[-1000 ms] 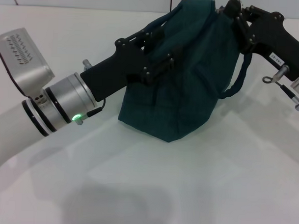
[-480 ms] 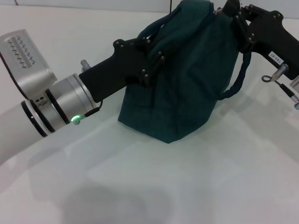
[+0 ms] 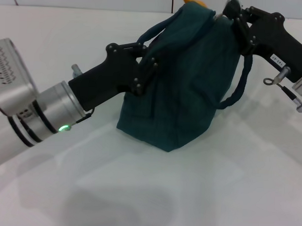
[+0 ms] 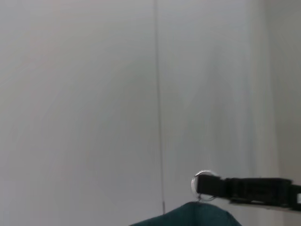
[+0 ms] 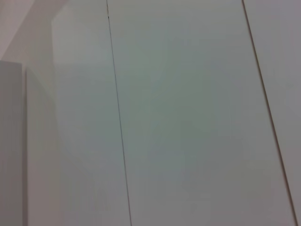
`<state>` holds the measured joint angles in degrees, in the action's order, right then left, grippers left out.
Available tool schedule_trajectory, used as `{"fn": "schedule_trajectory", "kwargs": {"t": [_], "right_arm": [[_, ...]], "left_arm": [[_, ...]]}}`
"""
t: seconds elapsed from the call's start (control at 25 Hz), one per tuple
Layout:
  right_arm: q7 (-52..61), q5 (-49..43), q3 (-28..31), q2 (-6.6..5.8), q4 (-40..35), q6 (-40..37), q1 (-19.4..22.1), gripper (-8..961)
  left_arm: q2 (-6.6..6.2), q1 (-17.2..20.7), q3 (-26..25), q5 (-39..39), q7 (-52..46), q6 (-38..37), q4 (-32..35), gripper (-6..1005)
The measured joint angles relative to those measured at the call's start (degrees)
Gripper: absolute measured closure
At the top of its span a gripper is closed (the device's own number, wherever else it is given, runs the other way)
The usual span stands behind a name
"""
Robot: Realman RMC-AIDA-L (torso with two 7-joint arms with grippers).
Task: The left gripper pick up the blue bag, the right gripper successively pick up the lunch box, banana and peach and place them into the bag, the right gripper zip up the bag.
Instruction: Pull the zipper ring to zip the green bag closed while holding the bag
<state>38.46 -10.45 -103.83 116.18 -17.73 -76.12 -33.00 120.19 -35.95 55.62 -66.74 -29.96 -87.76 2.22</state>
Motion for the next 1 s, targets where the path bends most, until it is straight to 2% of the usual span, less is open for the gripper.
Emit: {"fn": "schedule_trajectory", "kwargs": {"t": [0.24, 0.48, 0.88, 1.0], "right_arm": [[0.1, 0.3, -0.1, 0.0, 0.0, -0.1, 0.6, 932], [0.1, 0.4, -0.1, 0.0, 0.2, -0.1, 0.9, 930], [0.1, 0.3, 0.0, 0.0, 0.4, -0.2, 2.0, 929], [0.2, 0.2, 0.0, 0.0, 0.4, -0.2, 2.1, 929]], "left_arm": [[-0.69, 3.6, 0.7, -1.6, -6.6, -1.0, 5.5, 883], [-0.75, 7.7, 0.7, -1.8, -8.6, -1.1, 9.8, 884], [-1.69, 10.2, 0.1, 0.3, -8.8, -0.8, 10.2, 914], [-1.56, 10.2, 0.4, 0.2, -8.6, -0.6, 10.2, 925]]}}
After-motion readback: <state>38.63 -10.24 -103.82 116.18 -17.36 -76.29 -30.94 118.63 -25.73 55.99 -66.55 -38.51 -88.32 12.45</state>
